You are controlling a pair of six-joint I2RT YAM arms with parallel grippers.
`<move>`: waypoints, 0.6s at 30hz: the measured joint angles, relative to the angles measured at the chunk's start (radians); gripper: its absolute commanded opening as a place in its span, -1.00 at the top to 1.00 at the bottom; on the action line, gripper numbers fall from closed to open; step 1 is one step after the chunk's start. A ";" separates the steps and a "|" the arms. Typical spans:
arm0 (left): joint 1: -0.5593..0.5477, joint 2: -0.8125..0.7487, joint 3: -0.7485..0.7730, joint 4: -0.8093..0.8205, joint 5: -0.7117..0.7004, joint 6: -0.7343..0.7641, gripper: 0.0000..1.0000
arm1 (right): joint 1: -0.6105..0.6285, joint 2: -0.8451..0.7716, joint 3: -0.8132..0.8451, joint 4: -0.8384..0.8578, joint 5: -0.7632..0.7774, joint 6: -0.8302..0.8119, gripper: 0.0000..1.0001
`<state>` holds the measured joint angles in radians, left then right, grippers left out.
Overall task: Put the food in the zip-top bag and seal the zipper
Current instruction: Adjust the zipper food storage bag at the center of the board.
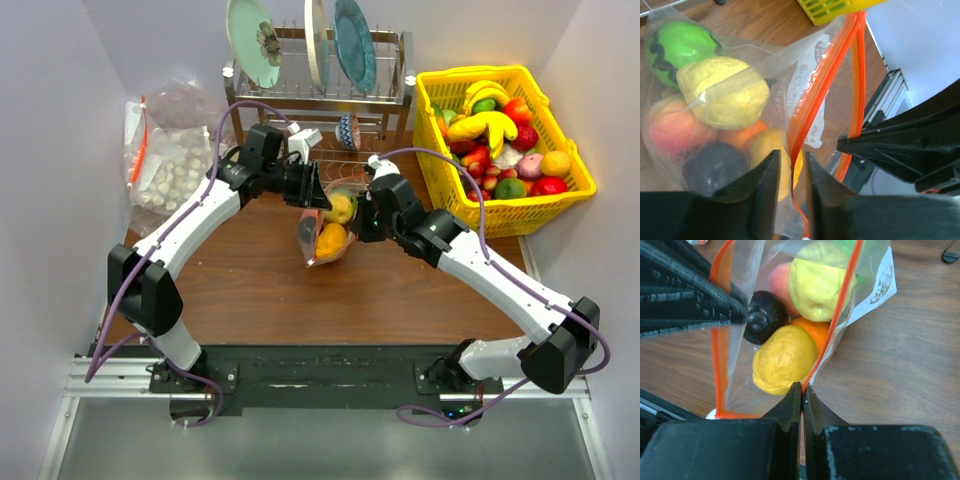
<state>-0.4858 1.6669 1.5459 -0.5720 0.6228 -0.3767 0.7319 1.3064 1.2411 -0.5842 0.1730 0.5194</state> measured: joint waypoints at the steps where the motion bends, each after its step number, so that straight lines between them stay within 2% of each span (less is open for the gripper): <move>1: 0.000 -0.001 0.000 0.003 0.001 0.009 -0.73 | 0.000 0.000 0.000 0.005 0.002 0.005 1.00; 3: 0.000 -0.010 -0.005 0.014 0.002 0.017 -0.99 | 0.000 0.000 0.000 0.010 0.006 0.013 1.00; 8: 0.000 -0.131 -0.072 0.051 -0.018 0.040 -1.00 | 0.000 0.000 0.000 0.017 0.018 0.037 1.00; 11: 0.000 -0.268 -0.146 0.111 -0.053 0.061 -0.99 | -0.004 0.002 0.000 0.018 0.018 0.051 1.00; 18: 0.000 -0.626 -0.452 0.334 -0.109 0.093 -0.96 | -0.018 0.037 0.004 0.024 0.015 0.072 1.00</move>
<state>-0.4854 1.0405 1.0943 -0.2379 0.5137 -0.2840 0.7139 1.3434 1.2453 -0.5598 0.1879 0.5915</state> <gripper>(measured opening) 0.990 0.014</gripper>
